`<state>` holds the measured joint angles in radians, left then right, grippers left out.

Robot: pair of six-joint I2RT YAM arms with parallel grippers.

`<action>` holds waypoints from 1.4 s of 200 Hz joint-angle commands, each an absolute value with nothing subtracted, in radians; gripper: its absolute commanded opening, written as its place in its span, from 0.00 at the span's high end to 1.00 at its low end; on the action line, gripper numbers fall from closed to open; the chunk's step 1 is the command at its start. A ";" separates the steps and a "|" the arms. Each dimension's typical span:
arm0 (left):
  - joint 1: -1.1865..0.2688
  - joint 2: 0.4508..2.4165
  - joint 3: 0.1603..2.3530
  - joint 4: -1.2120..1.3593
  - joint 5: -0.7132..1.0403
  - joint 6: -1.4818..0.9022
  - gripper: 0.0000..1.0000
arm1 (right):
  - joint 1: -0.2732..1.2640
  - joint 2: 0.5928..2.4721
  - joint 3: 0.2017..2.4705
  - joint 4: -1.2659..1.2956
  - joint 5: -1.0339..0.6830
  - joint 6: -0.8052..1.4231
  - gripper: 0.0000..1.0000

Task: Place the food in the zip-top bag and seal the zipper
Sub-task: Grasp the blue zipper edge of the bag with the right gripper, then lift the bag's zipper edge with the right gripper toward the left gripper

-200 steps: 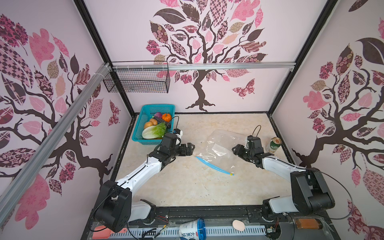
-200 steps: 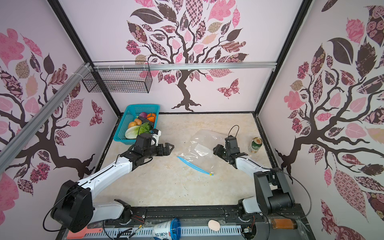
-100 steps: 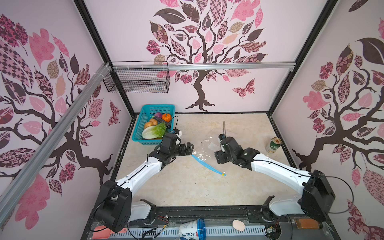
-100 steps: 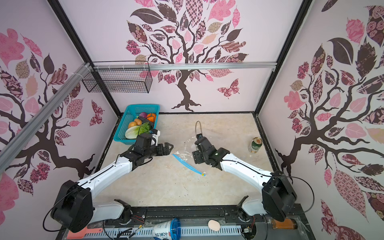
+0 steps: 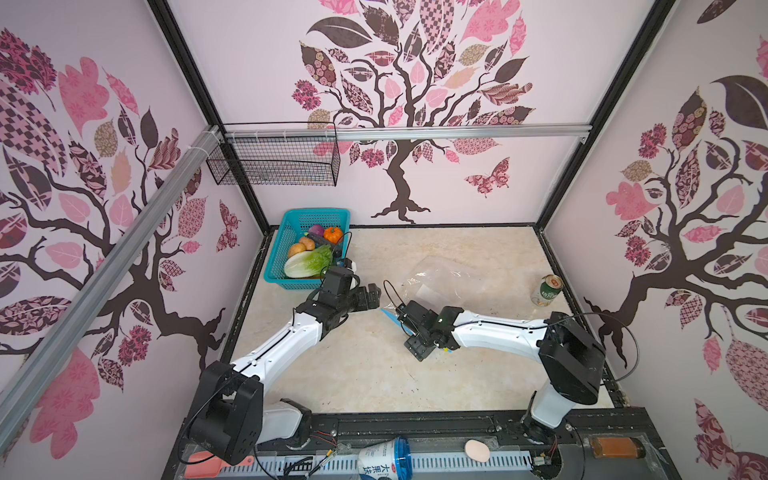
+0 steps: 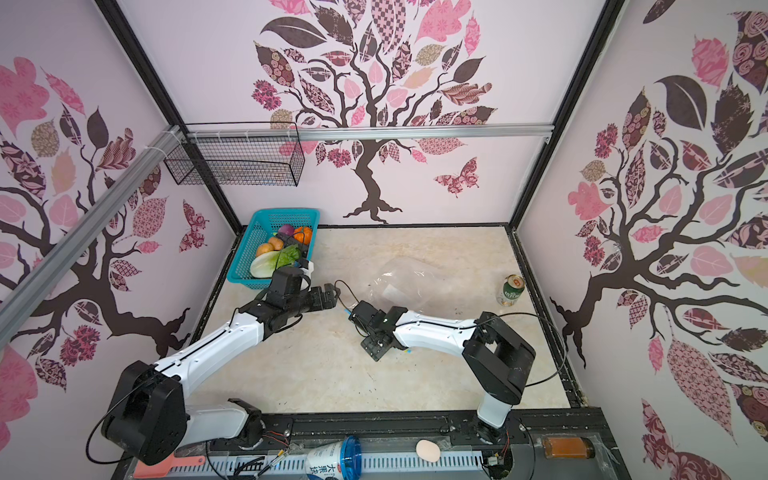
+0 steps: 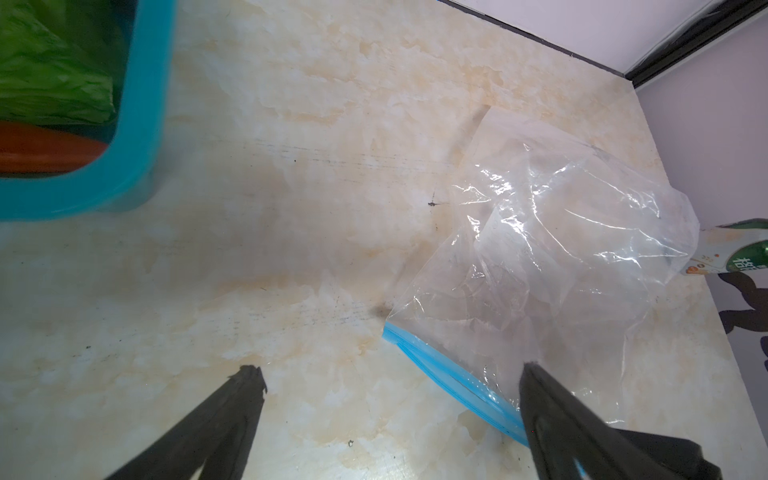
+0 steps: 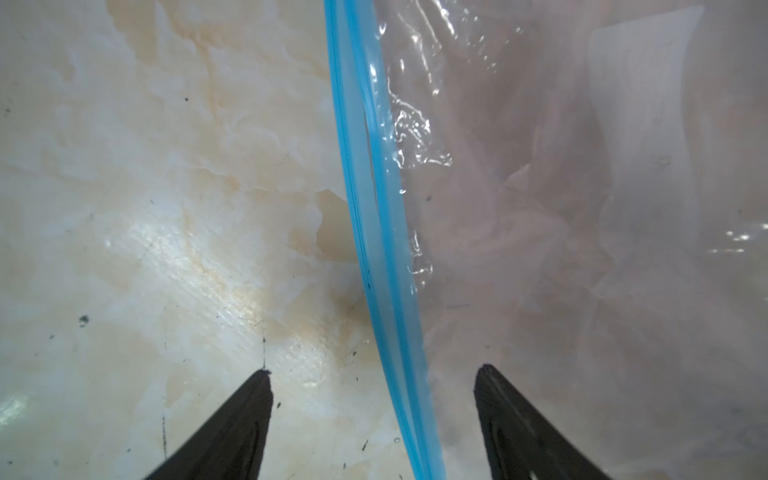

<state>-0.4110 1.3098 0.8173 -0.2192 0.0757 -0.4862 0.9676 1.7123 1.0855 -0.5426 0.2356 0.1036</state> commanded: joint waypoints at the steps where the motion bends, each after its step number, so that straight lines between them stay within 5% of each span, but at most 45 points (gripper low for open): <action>1: -0.396 1.291 0.868 -0.220 0.081 -0.506 0.01 | 0.971 1.763 1.095 -0.571 0.245 0.073 0.19; 61: -0.388 1.281 0.861 -0.215 0.086 -0.507 0.01 | 0.971 1.784 1.087 -0.523 0.400 0.061 0.22; 129: -0.388 1.280 0.859 -0.210 0.093 -0.504 0.01 | 0.970 1.843 1.062 -0.375 0.483 0.025 0.50; 161: -0.388 1.275 0.858 -0.209 0.095 -0.503 0.01 | 0.968 1.860 1.045 -0.308 0.510 0.030 0.72; 188: -0.388 1.271 0.857 -0.207 0.094 -0.502 0.01 | 0.955 1.841 1.042 -0.304 0.484 0.038 1.00; 280: -0.389 1.268 0.835 -0.163 0.178 -0.534 0.02 | 0.772 1.530 0.992 -0.233 0.106 0.207 1.00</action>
<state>-0.3923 1.2881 0.8173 -0.2157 0.1242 -0.5056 0.7910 1.6157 1.0008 -0.2749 0.2394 0.1398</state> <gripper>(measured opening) 0.986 0.041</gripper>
